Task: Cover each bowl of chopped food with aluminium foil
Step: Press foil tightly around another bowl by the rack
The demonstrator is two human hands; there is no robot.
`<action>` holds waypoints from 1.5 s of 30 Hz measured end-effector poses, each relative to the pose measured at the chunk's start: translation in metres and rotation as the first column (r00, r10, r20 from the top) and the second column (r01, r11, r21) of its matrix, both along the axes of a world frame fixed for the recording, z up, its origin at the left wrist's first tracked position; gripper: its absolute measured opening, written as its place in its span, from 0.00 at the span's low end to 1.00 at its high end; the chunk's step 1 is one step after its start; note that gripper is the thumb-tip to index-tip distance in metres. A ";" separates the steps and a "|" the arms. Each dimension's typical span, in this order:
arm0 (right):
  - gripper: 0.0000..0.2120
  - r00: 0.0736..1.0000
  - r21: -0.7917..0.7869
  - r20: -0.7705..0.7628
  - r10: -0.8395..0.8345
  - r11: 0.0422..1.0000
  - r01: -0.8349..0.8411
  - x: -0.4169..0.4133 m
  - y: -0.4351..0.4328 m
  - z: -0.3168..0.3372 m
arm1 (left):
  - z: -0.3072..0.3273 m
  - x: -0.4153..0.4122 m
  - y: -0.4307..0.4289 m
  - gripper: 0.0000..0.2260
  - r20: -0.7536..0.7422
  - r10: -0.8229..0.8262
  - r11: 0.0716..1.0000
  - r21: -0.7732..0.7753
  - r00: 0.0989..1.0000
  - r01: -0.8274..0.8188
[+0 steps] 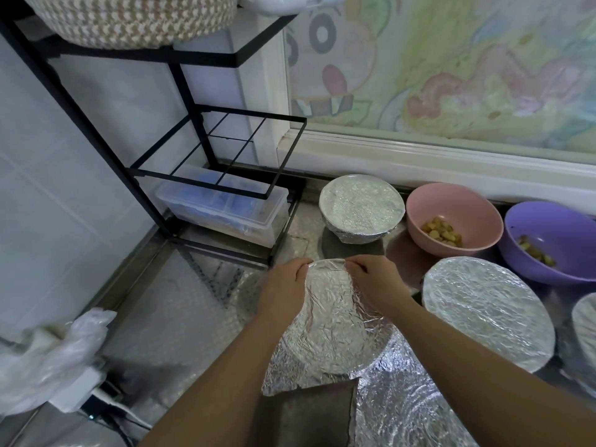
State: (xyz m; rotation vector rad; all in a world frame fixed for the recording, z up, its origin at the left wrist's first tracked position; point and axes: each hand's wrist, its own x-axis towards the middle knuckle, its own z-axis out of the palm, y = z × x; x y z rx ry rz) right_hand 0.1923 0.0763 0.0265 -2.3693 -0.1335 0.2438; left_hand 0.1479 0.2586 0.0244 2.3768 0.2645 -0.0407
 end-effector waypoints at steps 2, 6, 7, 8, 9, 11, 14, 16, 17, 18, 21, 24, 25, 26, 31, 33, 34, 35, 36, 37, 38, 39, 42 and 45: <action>0.11 1.000 0.009 -0.008 -0.007 1.000 0.007 -0.001 0.000 0.001 | -0.001 -0.001 0.000 0.15 -0.005 0.011 1.000 -0.003 1.000 -0.011; 0.11 1.000 0.011 -0.012 -0.016 1.000 0.016 -0.004 0.001 0.003 | -0.002 -0.003 -0.002 0.14 0.000 0.033 0.999 -0.022 0.999 -0.033; 0.11 1.000 0.009 -0.017 -0.014 1.000 0.014 -0.005 0.001 0.004 | -0.001 -0.003 -0.002 0.14 0.001 0.034 0.999 -0.032 0.999 -0.034; 0.11 1.000 0.010 -0.022 -0.011 1.000 0.011 -0.005 0.002 0.005 | 0.000 -0.003 -0.003 0.14 0.001 0.039 0.998 -0.054 0.999 -0.039; 0.12 1.000 0.013 -0.029 -0.012 1.000 0.013 -0.006 0.002 0.007 | 0.002 -0.004 -0.003 0.14 0.001 0.055 0.995 -0.087 0.998 -0.055; 0.13 0.999 0.013 -0.019 -0.046 0.999 0.046 -0.011 0.001 0.013 | 0.006 -0.010 -0.004 0.15 0.022 0.126 0.984 -0.129 0.992 -0.122; 0.18 0.988 0.056 0.052 -0.143 0.989 0.140 -0.029 -0.003 0.017 | 0.011 -0.031 -0.008 0.17 0.099 0.227 0.968 -0.130 0.969 -0.213; 0.16 0.984 0.117 0.038 -0.176 0.978 0.171 -0.042 -0.004 0.011 | 0.009 -0.045 -0.013 0.17 0.099 0.276 0.952 -0.163 0.956 -0.258; 0.13 0.983 0.162 0.015 -0.185 0.970 0.180 -0.046 -0.003 0.005 | 0.007 -0.051 -0.016 0.18 0.079 0.301 0.940 -0.196 0.951 -0.281; 0.10 0.980 0.203 -0.017 -0.200 0.959 0.199 -0.050 -0.004 -0.002 | 0.004 -0.055 -0.019 0.18 0.051 0.323 0.924 -0.234 0.945 -0.303; 0.15 0.964 0.312 -0.094 -0.248 0.912 0.265 -0.052 -0.008 -0.013 | -0.002 -0.060 -0.024 0.18 0.000 0.368 0.874 -0.342 0.930 -0.346; 0.14 0.939 0.435 -0.210 -0.273 0.834 0.339 -0.054 -0.010 -0.014 | -0.005 -0.061 -0.024 0.18 -0.017 0.412 0.807 -0.458 0.911 -0.374; 0.14 0.925 0.476 -0.256 -0.281 0.796 0.373 -0.054 -0.009 -0.015 | -0.005 -0.061 -0.025 0.17 -0.025 0.427 0.777 -0.501 0.904 -0.381; 0.13 0.911 0.502 -0.296 -0.288 0.764 0.405 -0.054 -0.009 -0.017 | -0.005 -0.061 -0.025 0.17 -0.033 0.440 0.746 -0.543 0.897 -0.386; 0.13 0.871 0.577 -0.414 -0.264 0.664 0.476 -0.053 -0.009 -0.023 | -0.008 -0.062 -0.027 0.16 -0.082 0.488 0.619 -0.669 0.869 -0.411; 0.13 0.865 0.591 -0.431 -0.258 0.643 0.487 -0.053 -0.010 -0.022 | -0.008 -0.062 -0.027 0.16 -0.094 0.491 0.589 -0.697 0.866 -0.410; 0.12 0.863 0.584 -0.436 -0.255 0.649 0.487 -0.053 -0.010 -0.022 | -0.008 -0.061 -0.026 0.15 -0.094 0.479 0.603 -0.688 0.873 -0.405; 0.12 0.871 0.575 -0.428 -0.243 0.670 0.470 -0.053 -0.010 -0.021 | -0.008 -0.061 -0.025 0.15 -0.084 0.452 0.642 -0.661 0.888 -0.389; 0.11 0.889 0.553 -0.398 -0.226 0.715 0.429 -0.054 -0.011 -0.020 | -0.008 -0.062 -0.023 0.15 -0.059 0.417 0.706 -0.607 0.907 -0.365; 0.13 0.919 0.502 -0.333 -0.212 0.785 0.363 -0.055 -0.012 -0.017 | -0.009 -0.062 -0.020 0.15 -0.019 0.381 0.785 -0.521 0.925 -0.334; 0.19 0.952 0.412 -0.240 -0.189 0.868 0.276 -0.054 -0.014 -0.014 | -0.009 -0.063 -0.017 0.16 0.044 0.341 0.865 -0.405 0.939 -0.295; 0.24 0.978 0.283 -0.128 -0.162 0.940 0.193 -0.054 -0.015 -0.005 | -0.007 -0.063 -0.013 0.19 0.125 0.284 0.933 -0.266 0.951 -0.244; 0.26 0.971 -0.008 0.216 0.102 0.995 -0.103 -0.039 -0.009 0.021 | -0.004 -0.061 -0.007 0.30 0.245 -0.056 0.979 0.205 0.968 0.004; 0.25 0.886 -0.197 0.148 0.440 0.891 -0.409 -0.019 0.000 0.018 | -0.003 -0.067 -0.019 0.42 0.069 -0.279 0.869 0.443 0.958 0.221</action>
